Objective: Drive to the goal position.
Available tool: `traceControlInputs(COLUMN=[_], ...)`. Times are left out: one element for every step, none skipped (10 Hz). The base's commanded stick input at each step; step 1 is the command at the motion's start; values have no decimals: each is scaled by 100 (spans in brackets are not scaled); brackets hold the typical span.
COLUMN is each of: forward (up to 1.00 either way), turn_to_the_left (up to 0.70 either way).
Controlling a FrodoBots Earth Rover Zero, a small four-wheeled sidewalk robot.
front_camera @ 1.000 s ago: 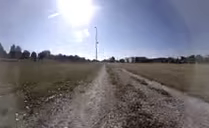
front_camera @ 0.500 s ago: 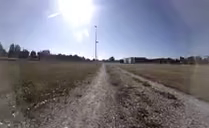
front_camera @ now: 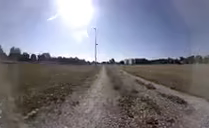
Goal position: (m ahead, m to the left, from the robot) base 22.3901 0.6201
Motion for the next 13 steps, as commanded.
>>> traceControlInputs(forward=[50,50,50,50,50,50,50,50,50,50,50,50,50], turn_to_the_left=[0,0,0,0,0,0,0,0,0,0,0,0,0])
